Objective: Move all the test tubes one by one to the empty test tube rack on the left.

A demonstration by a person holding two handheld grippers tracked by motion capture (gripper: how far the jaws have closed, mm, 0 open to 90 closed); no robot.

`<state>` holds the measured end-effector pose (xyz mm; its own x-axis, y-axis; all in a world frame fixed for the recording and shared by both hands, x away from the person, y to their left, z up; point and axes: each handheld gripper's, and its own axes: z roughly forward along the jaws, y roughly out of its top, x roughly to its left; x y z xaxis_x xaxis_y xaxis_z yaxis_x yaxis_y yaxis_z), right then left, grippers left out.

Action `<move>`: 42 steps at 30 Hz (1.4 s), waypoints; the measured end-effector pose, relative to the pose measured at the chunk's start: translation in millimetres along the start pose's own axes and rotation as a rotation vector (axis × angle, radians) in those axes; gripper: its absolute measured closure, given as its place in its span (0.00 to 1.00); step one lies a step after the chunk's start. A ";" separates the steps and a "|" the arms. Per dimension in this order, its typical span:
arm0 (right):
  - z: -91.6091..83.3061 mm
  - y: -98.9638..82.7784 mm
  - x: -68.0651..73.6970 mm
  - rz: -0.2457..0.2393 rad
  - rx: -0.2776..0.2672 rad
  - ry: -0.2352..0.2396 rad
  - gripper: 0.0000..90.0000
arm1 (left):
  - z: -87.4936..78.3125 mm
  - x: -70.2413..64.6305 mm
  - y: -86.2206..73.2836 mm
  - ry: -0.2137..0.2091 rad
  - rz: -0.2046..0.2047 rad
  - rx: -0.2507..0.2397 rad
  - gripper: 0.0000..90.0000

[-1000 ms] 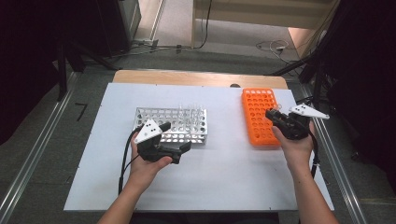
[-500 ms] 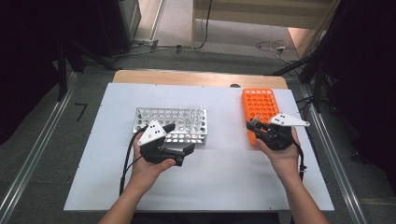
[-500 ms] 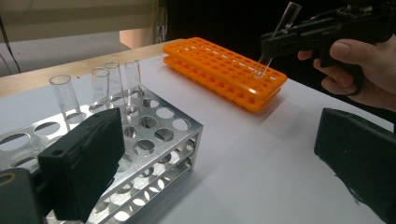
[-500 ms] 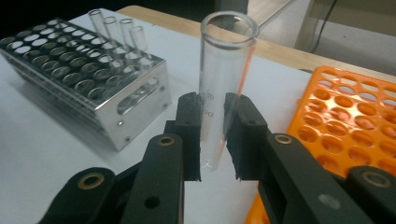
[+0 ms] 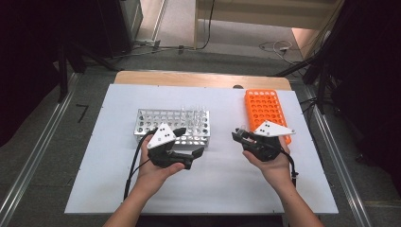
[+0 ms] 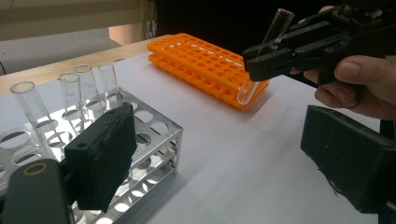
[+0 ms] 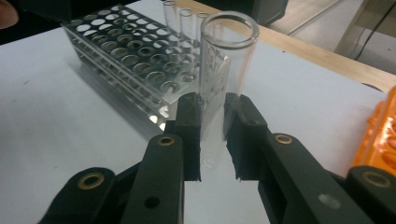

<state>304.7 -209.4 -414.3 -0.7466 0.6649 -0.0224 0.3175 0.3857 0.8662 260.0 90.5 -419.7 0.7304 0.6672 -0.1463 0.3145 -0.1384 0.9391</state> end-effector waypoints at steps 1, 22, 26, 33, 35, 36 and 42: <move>1.3 0.3 2.7 -0.012 -0.001 0.005 0.82 | 0.2 -0.4 0.7 -0.002 0.000 0.004 0.16; 26.6 1.9 61.0 -0.148 0.060 0.112 0.82 | 12.7 -24.1 8.5 -0.068 0.041 0.015 0.56; 28.6 2.8 67.6 -0.171 0.057 0.127 0.82 | 15.8 -26.8 7.6 -0.083 0.052 0.025 0.60; 29.8 2.9 76.9 -0.203 0.067 0.133 0.82 | 18.8 -29.6 6.2 -0.087 0.070 0.031 0.72; 29.8 2.9 76.8 -0.201 0.068 0.135 0.82 | 18.8 -30.2 6.1 -0.088 0.076 0.033 0.76; 29.7 2.9 76.5 -0.200 0.070 0.135 0.82 | 19.0 -30.3 6.0 -0.090 0.076 0.034 0.77; 29.3 3.3 75.9 -0.195 0.073 0.140 0.82 | 20.2 -31.7 5.4 -0.081 0.094 0.041 0.77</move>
<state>266.2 -138.9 -427.7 -0.8702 0.4798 -0.1117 0.1968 0.5464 0.8141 250.9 53.8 -416.2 0.8039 0.5888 -0.0840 0.2657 -0.2291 0.9365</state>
